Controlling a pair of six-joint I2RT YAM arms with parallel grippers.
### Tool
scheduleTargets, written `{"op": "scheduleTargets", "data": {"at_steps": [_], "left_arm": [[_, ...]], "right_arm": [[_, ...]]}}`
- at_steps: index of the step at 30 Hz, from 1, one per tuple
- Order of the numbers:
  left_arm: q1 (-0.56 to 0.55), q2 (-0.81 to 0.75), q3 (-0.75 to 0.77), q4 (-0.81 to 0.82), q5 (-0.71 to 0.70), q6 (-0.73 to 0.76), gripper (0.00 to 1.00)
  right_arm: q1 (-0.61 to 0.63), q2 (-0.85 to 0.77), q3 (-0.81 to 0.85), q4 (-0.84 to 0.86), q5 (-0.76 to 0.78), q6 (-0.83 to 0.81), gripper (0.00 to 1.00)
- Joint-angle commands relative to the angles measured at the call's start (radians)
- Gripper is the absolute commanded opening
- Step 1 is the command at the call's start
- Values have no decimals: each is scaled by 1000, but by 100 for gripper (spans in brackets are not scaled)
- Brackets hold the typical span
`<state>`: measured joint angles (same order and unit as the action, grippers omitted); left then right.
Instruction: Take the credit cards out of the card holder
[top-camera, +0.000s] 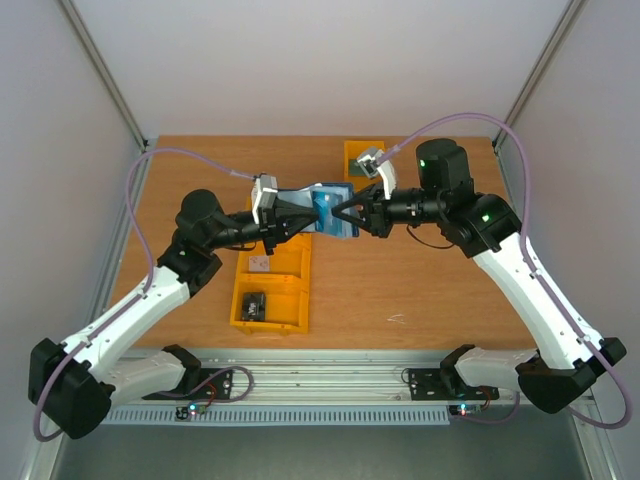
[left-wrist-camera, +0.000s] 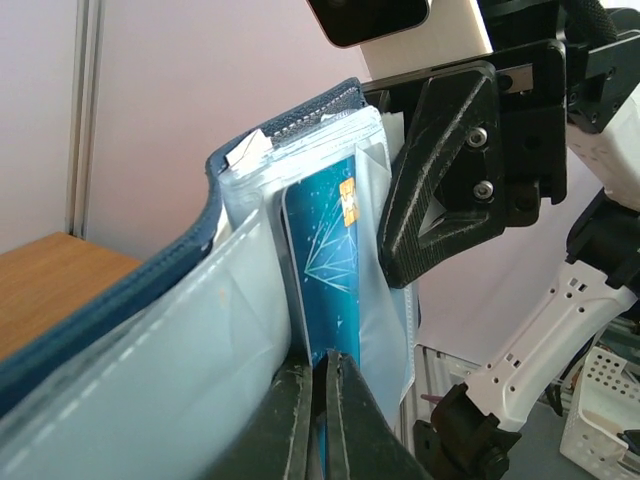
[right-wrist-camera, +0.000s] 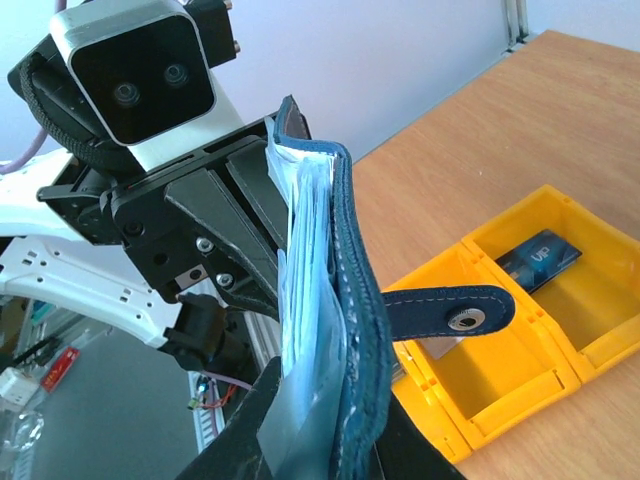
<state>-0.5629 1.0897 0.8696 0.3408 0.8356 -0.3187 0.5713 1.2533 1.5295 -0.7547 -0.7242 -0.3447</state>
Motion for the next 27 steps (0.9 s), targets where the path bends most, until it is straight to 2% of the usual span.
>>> {"op": "scheduleTargets", "data": {"at_steps": [1, 5, 9, 19, 21, 27], "left_arm": [[-47, -17, 45, 113, 112, -13, 0], [-21, -33, 33, 103, 65, -64, 0], [6, -41, 15, 86, 7, -96, 0], [50, -70, -12, 66, 7, -86, 0], [51, -74, -13, 66, 13, -84, 0], [58, -80, -23, 54, 20, -77, 0]], "right_arm": [[10, 35, -39, 146, -71, 14, 9], [-31, 6, -76, 134, -92, 18, 23], [-48, -5, -76, 82, -107, 2, 24], [-99, -24, -68, -9, -187, -35, 30], [-101, -23, -61, -27, -196, -43, 28], [-104, -23, -47, -36, -205, -50, 2]]}}
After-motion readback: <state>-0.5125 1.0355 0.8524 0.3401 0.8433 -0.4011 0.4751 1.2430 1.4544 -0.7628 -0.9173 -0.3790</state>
